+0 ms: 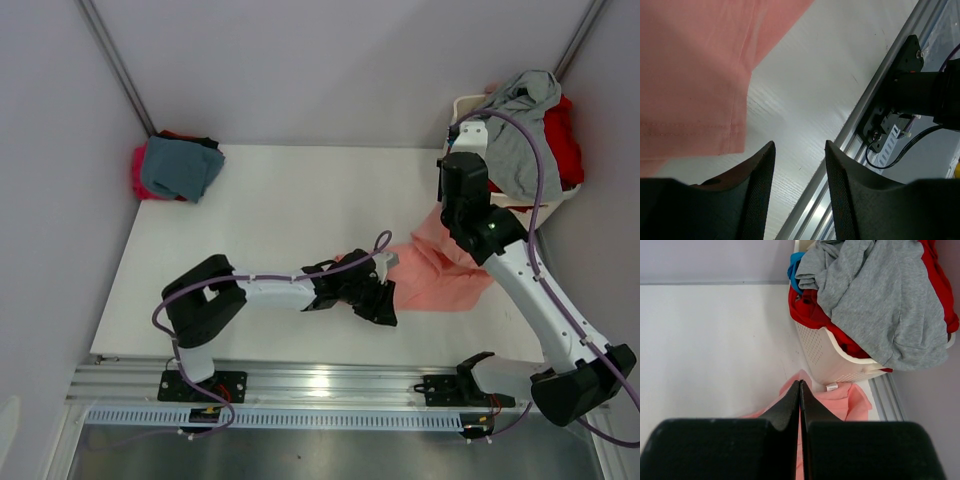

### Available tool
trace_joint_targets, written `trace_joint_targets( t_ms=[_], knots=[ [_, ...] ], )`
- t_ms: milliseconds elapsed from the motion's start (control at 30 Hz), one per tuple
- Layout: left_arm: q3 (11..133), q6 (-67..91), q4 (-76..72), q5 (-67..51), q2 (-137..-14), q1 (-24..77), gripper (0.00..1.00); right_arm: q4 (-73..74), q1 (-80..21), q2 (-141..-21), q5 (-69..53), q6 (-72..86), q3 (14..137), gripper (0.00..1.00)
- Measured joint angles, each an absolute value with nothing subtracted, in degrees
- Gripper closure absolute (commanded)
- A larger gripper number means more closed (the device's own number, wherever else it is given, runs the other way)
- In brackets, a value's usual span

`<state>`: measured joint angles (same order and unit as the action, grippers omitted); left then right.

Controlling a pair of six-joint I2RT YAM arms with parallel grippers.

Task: Fold and stack the t-shirts
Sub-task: Flatten out the tshirt

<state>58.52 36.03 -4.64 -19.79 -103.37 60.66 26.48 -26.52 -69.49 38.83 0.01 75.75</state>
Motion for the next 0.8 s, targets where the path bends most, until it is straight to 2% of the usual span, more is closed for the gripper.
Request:
trace_joint_targets(
  t_ms=[800],
  knots=[
    [61.71, 31.92, 5.78, -9.89, -106.76, 62.89, 0.53, 26.48, -26.41, -68.82, 39.2, 0.03, 74.56, 1.0]
  ],
)
